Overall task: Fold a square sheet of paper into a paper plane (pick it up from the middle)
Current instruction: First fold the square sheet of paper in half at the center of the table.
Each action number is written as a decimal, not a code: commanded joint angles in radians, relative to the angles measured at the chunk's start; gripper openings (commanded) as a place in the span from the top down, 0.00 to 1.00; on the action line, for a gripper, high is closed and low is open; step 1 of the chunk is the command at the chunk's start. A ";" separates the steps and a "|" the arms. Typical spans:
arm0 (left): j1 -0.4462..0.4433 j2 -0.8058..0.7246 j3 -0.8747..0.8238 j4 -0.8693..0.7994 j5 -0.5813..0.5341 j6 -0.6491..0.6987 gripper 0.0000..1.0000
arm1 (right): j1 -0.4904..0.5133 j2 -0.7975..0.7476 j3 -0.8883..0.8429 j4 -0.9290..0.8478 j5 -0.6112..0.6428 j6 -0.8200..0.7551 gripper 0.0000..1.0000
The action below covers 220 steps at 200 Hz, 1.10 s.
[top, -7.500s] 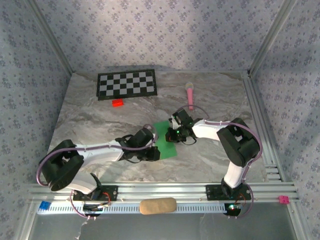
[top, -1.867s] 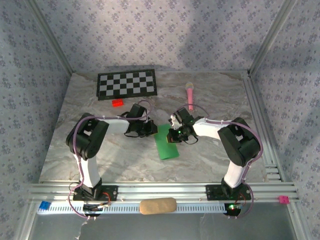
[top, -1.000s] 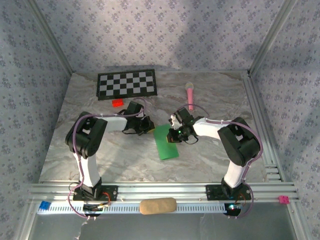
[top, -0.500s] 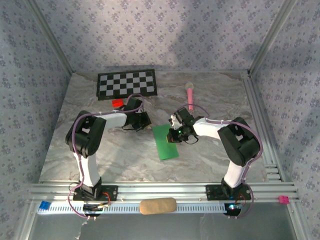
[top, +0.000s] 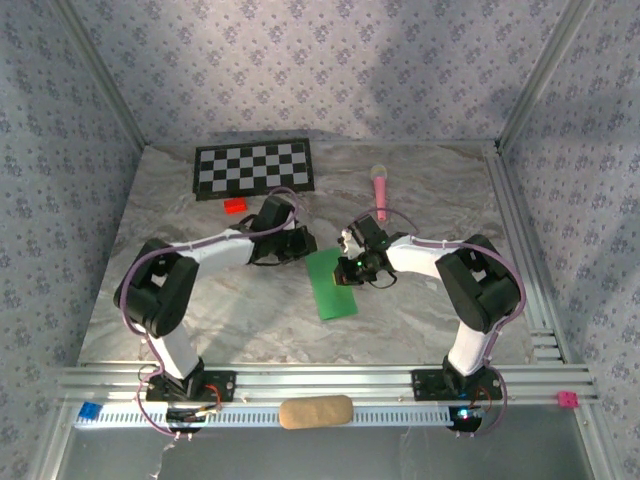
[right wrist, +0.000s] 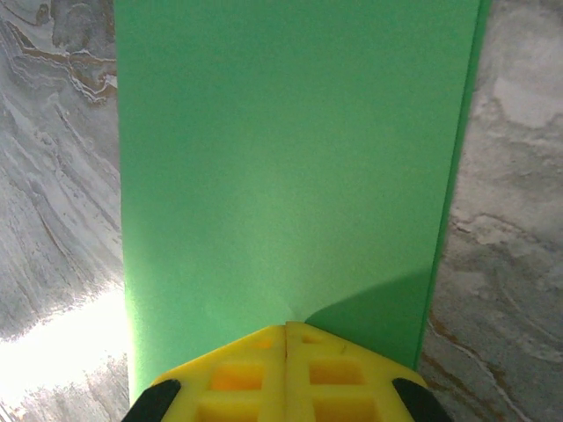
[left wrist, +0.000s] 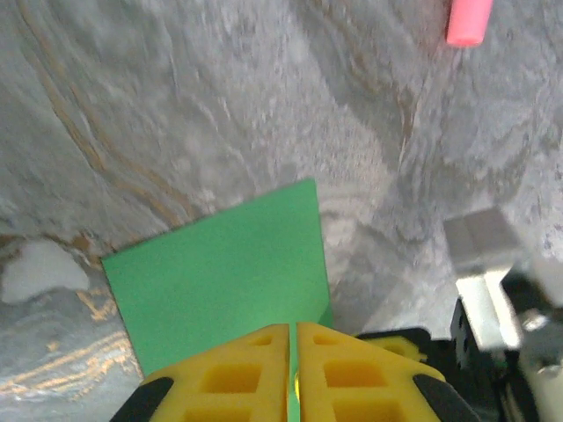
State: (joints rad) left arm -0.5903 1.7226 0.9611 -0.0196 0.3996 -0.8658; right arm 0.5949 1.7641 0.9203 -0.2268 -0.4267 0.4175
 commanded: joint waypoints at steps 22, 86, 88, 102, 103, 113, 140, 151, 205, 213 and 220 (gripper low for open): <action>-0.023 0.056 -0.044 0.060 0.110 0.017 0.87 | -0.007 0.021 -0.049 -0.128 0.074 0.000 1.00; -0.023 0.122 -0.107 0.040 0.048 0.086 0.87 | -0.004 0.031 -0.056 -0.118 0.071 0.005 1.00; -0.022 0.123 -0.107 0.039 0.046 0.090 0.87 | -0.003 0.031 -0.056 -0.117 0.071 0.006 1.00; -0.020 0.122 -0.106 0.013 0.023 0.107 0.88 | -0.004 0.030 -0.055 -0.121 0.071 0.006 1.00; -0.020 0.121 -0.108 0.013 0.022 0.107 0.88 | -0.003 0.030 -0.054 -0.121 0.071 0.006 1.00; -0.018 0.100 -0.114 0.014 0.008 0.109 0.88 | -0.003 0.029 -0.055 -0.125 0.072 0.006 1.00; -0.017 0.043 -0.072 -0.039 0.010 0.122 0.87 | -0.004 0.023 -0.055 -0.125 0.074 0.007 1.00; -0.023 0.009 -0.057 -0.057 0.007 0.114 0.86 | -0.004 0.023 -0.053 -0.129 0.075 0.007 1.00; -0.062 -0.032 -0.072 0.029 0.087 -0.003 0.86 | -0.003 0.009 -0.056 -0.125 0.082 0.015 1.00; -0.069 -0.022 -0.076 0.034 0.088 -0.006 0.86 | -0.004 0.008 -0.057 -0.124 0.081 0.015 1.00; -0.075 -0.014 -0.080 0.037 0.083 -0.011 0.86 | -0.003 0.008 -0.057 -0.123 0.082 0.014 1.00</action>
State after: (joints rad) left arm -0.6445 1.6970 0.8837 -0.0055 0.4553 -0.8341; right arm 0.5949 1.7565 0.9112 -0.2218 -0.4232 0.4217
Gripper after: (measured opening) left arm 0.137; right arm 0.051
